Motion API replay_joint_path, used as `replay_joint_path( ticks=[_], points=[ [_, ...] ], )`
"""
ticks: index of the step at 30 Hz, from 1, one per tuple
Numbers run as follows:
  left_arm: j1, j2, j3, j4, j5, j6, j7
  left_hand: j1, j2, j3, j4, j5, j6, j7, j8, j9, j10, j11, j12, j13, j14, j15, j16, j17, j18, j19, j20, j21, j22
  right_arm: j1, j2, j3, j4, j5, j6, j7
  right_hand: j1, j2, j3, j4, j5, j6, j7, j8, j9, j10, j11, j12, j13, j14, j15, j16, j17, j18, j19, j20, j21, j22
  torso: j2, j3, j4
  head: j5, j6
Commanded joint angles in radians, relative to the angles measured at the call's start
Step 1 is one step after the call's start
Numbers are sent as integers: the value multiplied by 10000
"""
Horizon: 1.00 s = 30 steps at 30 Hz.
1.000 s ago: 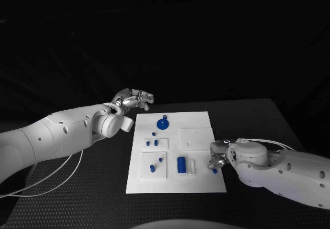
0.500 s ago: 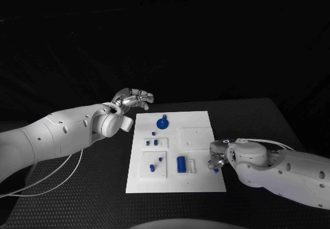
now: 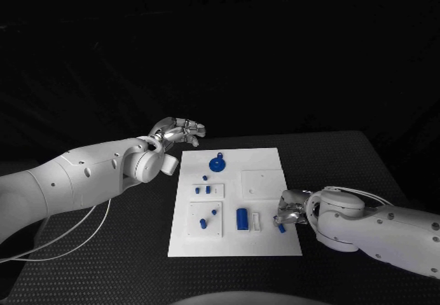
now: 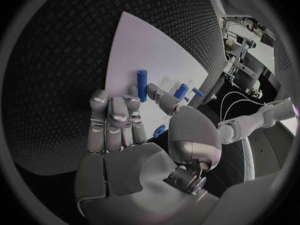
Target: Assemble the parts on the task board
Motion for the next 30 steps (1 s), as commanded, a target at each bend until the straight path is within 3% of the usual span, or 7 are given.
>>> replay_joint_path(
  ticks=[1,7,13,30],
  points=[
    [9,5,5,30,42,107,64,-55,28,35,49,31,-40,-31,53,13,-75,18,38,-13,86,9,-54,15,86,72,-29,-60,17,6,6,-45,46,1470,-708,182,137,186,-1,-45,39,63,-18,50,-1348,121,-31,-22,-4,-11,38,61,-10,293,72,19,60,10,4,-8,-4,2,-12],
    [9,4,5,39,42,117,66,-60,24,31,52,29,-41,-30,53,13,-75,19,39,-13,86,10,-57,19,84,72,-27,-63,20,53,125,-40,104,2119,-1032,165,150,170,-4,-52,54,68,-24,49,-1351,131,-38,-26,-6,-13,30,66,-12,293,79,10,64,9,0,-2,-3,10,-2],
    [9,13,5,35,42,125,61,-65,19,26,54,27,-41,-29,54,13,-76,20,40,-13,86,11,-60,23,83,73,-26,-65,23,52,280,-37,97,2500,-1291,206,-140,-97,-290,44,-295,60,-17,16,-1389,135,-33,-71,-17,-31,-3,67,-42,293,101,-2,52,-20,4,6,-5,20,-14],
    [10,39,5,39,42,11,126,-62,18,25,55,31,-45,-28,55,13,-81,21,40,-15,88,12,-70,35,83,76,-25,-75,33,49,764,-36,-155,3078,-1081,178,-256,-148,-418,98,-377,54,-16,-13,-1423,125,-34,-99,-12,-42,-32,68,-71,293,104,-28,26,-52,4,4,0,44,-21]
  ],
)
